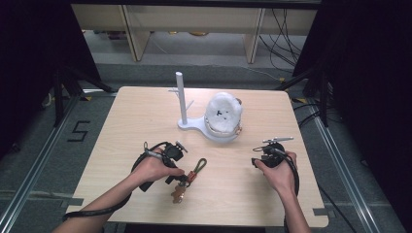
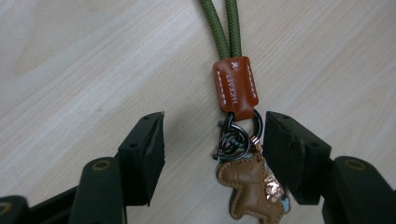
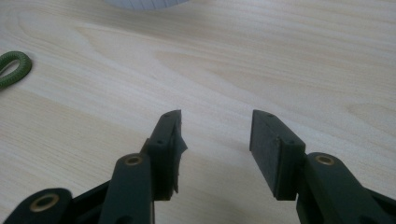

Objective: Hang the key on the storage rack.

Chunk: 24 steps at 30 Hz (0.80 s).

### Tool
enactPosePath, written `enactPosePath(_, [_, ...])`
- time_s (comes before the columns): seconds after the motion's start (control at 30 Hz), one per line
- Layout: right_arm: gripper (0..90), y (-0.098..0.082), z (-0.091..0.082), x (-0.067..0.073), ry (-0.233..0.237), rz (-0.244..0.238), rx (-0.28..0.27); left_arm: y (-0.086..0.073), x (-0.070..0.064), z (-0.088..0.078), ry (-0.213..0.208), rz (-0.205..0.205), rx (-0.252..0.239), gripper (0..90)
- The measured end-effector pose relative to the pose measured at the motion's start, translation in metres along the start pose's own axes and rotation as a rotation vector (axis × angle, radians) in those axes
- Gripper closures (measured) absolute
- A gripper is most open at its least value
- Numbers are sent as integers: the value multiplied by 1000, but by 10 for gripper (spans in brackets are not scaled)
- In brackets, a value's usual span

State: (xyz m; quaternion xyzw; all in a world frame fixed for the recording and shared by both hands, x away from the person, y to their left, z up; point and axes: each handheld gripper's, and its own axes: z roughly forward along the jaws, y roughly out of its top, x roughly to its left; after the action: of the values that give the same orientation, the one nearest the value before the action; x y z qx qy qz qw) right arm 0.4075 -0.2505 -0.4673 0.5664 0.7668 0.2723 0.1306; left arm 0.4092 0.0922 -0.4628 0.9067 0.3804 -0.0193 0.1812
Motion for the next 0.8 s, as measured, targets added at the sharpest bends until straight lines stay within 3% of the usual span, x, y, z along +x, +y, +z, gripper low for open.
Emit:
enactPosePath(0.2, [545, 0, 1, 1, 0, -21, -11, 8, -6, 5, 36, 23, 39, 384])
enactPosePath(0.43, [542, 1, 0, 3, 6, -23, -9, 14, -11, 9, 52, 21, 50, 385])
enactPosePath(0.47, [541, 1, -1, 4, 9, -16, -12, 14, -12, 11, 51, 2, 58, 385])
enactPosePath(0.5, [541, 1, -1, 3, 9, -16, -12, 15, -11, 12, 53, 21, 62, 385])
enactPosePath(0.53, [540, 1, -1, 3, 5, -26, -10, 15, -11, 13, 53, 19, 63, 385])
enactPosePath(0.57, [540, 1, -2, 3, 9, -11, -6, 15, -14, 15, 48, -17, 61, 385])
enactPosePath(0.6, [540, 1, -2, 3, 9, -9, -10, 15, -14, 15, 48, -17, 61, 385])
enactPosePath(0.63, [540, 1, -2, 3, 9, -9, -10, 17, -12, 15, 52, 18, 67, 385])
enactPosePath(0.67, [539, 1, -2, 3, 9, -12, -10, 18, -14, 16, 50, -7, 69, 385])
enactPosePath(0.77, [538, 1, -1, 3, 11, -11, -9, 19, -16, 18, 55, -15, 68, 386])
enactPosePath(0.8, [537, 1, -1, 3, 11, -23, -13, 21, -14, 18, 65, 21, 69, 387])
